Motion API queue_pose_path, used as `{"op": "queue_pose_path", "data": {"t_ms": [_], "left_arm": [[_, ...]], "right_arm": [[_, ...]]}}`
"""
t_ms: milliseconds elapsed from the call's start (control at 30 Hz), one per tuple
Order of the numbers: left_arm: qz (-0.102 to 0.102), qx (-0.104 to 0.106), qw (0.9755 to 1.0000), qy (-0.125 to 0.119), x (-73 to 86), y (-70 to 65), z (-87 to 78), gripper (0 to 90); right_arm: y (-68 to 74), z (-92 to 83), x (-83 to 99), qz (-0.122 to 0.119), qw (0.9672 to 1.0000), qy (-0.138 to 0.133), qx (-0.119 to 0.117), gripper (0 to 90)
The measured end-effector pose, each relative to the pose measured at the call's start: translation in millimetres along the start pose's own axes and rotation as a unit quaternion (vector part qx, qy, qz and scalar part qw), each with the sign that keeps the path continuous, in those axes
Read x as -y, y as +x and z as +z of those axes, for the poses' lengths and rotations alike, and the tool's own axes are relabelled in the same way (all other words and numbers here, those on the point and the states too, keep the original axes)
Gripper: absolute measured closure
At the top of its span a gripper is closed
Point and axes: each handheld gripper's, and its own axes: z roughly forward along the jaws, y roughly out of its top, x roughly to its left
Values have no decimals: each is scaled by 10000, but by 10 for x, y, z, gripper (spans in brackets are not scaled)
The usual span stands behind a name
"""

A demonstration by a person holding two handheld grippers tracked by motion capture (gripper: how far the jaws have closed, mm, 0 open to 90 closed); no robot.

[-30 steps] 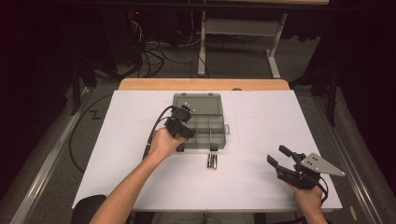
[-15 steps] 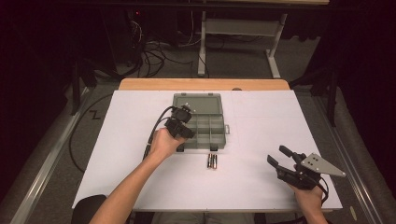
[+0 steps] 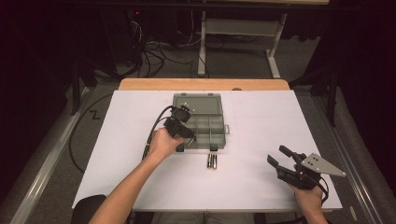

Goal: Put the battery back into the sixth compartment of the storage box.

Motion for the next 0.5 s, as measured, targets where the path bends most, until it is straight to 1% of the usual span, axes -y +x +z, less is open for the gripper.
{"op": "queue_pose_path", "data": {"t_ms": [367, 500], "left_arm": [[67, 6, 9999, -122, 21, -28, -79, 602], [96, 56, 9998, -176, 36, -58, -111, 578]], "right_arm": [[0, 3, 0, 2, 10000, -2, 1, 399], [3, 1, 0, 10, 10000, 5, 6, 399]]}}
